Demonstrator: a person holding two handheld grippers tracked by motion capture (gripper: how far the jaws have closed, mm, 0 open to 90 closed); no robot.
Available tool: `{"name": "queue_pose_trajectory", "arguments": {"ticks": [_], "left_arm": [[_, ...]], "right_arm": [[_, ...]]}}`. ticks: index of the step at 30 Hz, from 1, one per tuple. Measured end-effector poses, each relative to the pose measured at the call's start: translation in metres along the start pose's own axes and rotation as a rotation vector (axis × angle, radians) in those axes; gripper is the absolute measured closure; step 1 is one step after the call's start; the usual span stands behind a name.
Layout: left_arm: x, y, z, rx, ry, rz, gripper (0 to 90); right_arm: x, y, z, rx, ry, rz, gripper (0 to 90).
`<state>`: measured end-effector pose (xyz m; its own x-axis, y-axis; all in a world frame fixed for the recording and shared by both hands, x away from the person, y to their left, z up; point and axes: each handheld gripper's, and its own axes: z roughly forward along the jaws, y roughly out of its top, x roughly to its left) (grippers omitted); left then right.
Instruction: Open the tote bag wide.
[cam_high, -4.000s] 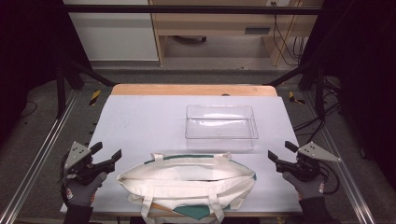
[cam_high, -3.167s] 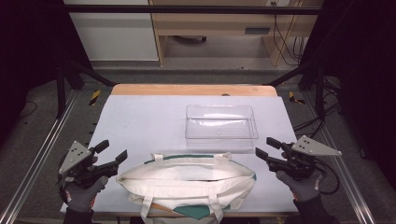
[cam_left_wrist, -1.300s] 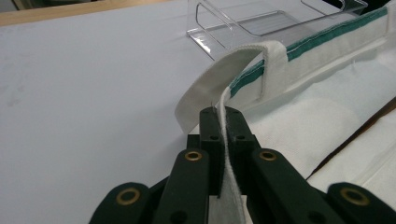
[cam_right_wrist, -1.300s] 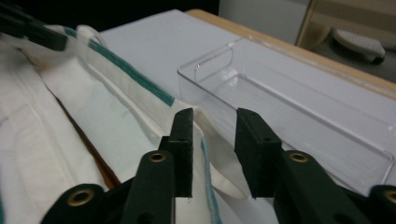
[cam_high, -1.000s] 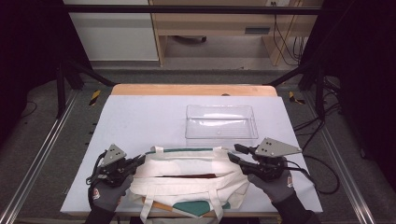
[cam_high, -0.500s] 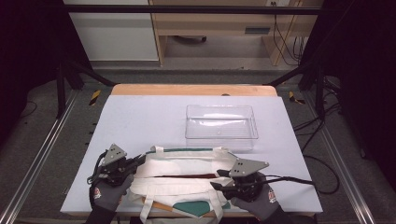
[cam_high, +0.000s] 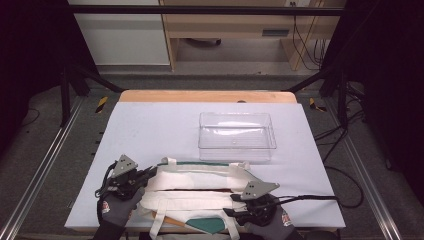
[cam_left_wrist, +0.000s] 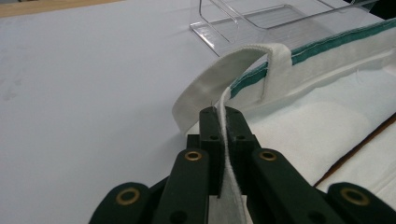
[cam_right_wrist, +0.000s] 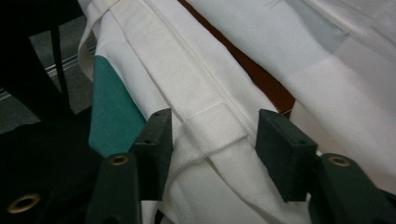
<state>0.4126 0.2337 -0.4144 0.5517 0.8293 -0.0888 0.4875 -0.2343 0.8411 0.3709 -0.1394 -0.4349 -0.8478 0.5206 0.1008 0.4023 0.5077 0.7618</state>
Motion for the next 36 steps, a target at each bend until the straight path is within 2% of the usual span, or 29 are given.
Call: {"name": "queue_pose_trajectory", "arguments": {"ticks": [1, 4, 7, 12, 13, 14, 16, 17, 20, 23, 25, 27, 31, 32, 34, 35, 36], "left_arm": [[0.000, 0.000, 0.000, 0.000, -0.001, -0.002, 87.5], [0.001, 0.000, 0.000, -0.001, -0.003, -0.006, 87.4], [0.002, 0.000, -0.001, -0.003, -0.005, -0.008, 87.5], [0.001, -0.001, -0.001, -0.005, 0.003, -0.019, 87.4], [0.001, -0.001, 0.000, -0.006, 0.004, -0.025, 87.4], [0.002, -0.002, 0.000, -0.013, 0.007, -0.043, 87.3], [0.002, -0.003, 0.002, -0.008, 0.013, -0.053, 87.3], [0.002, -0.003, 0.002, -0.008, 0.013, -0.053, 87.3], [0.000, -0.002, 0.006, -0.007, 0.044, -0.049, 87.3], [0.000, -0.003, 0.008, -0.003, 0.046, -0.050, 87.3], [0.001, -0.004, 0.008, -0.004, 0.045, -0.056, 87.3], [0.001, -0.005, 0.009, -0.009, 0.041, -0.051, 87.2], [0.002, -0.005, 0.009, -0.011, 0.035, -0.036, 86.8], [0.002, -0.005, 0.008, -0.011, 0.031, -0.035, 86.4], [0.003, -0.005, 0.008, -0.014, 0.029, -0.035, 86.4], [0.003, -0.005, 0.008, -0.014, 0.029, -0.035, 86.5], [0.002, -0.005, 0.008, -0.013, 0.028, -0.032, 86.7]], "right_arm": [[0.000, 0.000, 0.000, 0.000, 0.000, 0.000, 55.6], [0.000, 0.001, -0.004, 0.000, 0.007, 0.002, 71.9], [-0.001, 0.003, -0.008, 0.004, 0.024, 0.012, 80.1], [-0.002, 0.006, -0.019, -0.006, 0.082, 0.033, 82.3], [-0.002, 0.006, -0.019, -0.006, 0.082, 0.033, 82.3], [-0.001, 0.005, -0.024, 0.001, 0.115, 0.038, 82.5], [0.002, 0.001, -0.023, 0.030, 0.134, 0.029, 82.5], [0.002, 0.001, -0.023, 0.030, 0.134, 0.029, 82.5], [0.010, -0.010, -0.014, 0.091, 0.132, 0.020, 82.5], [0.009, -0.013, -0.008, 0.108, 0.137, 0.021, 82.5], [0.006, -0.019, 0.000, 0.126, 0.145, 0.053, 82.3], [0.005, -0.020, 0.002, 0.125, 0.144, 0.061, 81.9], [0.005, -0.019, 0.000, 0.099, 0.133, 0.054, 77.8], [0.004, -0.017, -0.005, 0.069, 0.145, 0.052, 72.1], [0.003, -0.013, -0.010, 0.033, 0.159, 0.056, 68.0], [0.003, -0.013, -0.010, 0.033, 0.159, 0.056, 68.0], [0.001, -0.008, -0.017, -0.028, 0.163, 0.060, 66.7]]}}
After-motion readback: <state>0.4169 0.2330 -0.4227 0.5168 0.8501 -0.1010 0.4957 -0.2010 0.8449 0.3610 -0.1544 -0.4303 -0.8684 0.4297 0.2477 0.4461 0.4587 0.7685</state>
